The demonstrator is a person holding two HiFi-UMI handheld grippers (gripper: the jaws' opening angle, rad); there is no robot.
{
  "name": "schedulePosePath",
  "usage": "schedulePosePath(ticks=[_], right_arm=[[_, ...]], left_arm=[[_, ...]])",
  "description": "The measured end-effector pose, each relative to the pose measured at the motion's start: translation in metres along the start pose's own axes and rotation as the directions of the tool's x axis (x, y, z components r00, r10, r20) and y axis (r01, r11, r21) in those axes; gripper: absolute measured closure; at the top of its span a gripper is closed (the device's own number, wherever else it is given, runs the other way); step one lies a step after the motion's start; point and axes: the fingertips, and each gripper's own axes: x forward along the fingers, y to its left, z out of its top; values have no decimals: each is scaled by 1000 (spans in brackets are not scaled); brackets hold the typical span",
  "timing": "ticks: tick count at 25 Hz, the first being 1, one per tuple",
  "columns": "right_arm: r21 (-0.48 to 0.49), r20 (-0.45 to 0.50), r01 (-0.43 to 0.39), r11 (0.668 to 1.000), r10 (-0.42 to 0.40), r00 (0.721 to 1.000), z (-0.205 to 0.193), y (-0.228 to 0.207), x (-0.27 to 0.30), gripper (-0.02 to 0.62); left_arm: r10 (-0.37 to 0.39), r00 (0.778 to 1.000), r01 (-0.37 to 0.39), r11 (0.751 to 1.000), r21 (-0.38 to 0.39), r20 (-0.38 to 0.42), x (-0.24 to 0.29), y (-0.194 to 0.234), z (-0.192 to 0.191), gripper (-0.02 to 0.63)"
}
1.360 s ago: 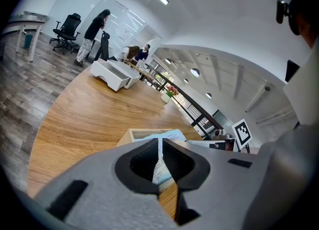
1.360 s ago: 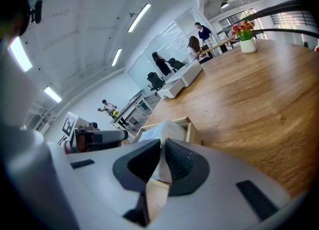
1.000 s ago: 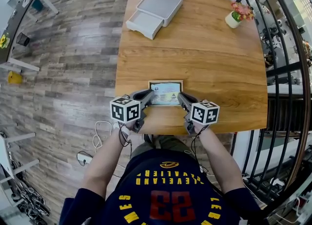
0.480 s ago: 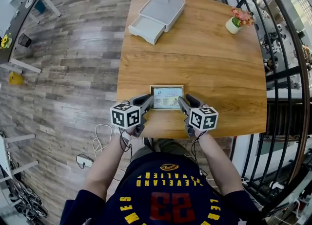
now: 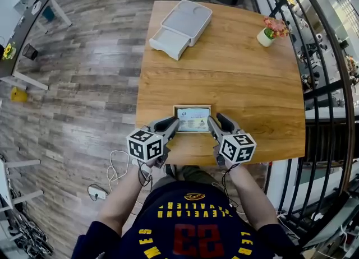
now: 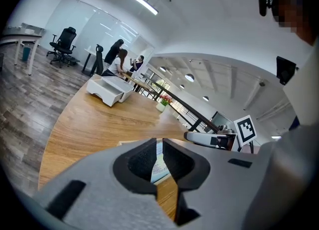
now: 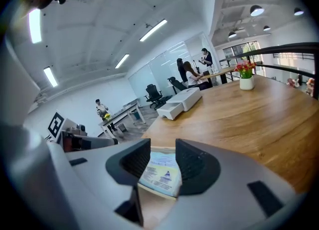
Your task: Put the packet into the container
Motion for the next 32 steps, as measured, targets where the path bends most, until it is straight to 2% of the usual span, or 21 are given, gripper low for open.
schedulePosePath(ticks=[9,19,28,32], right_arm=[[13,111,-89,996,87,990,48,50,-29,460],[17,213,-160,987,153,965,87,92,-59,560],[-37,287,-219,975,221,932,130,120,-74,578],[-76,299,-234,969,246,922,142,130,-81,583]], left_arm=[[-73,994,69,996,54,78,-19,-47,31,572],[-159,979,143,982,124,126,-37,-92,58,572],[-232,955,189,956,226,185,-47,-128,99,572],[-253,945,200,948,249,205,-51,-140,111,572]])
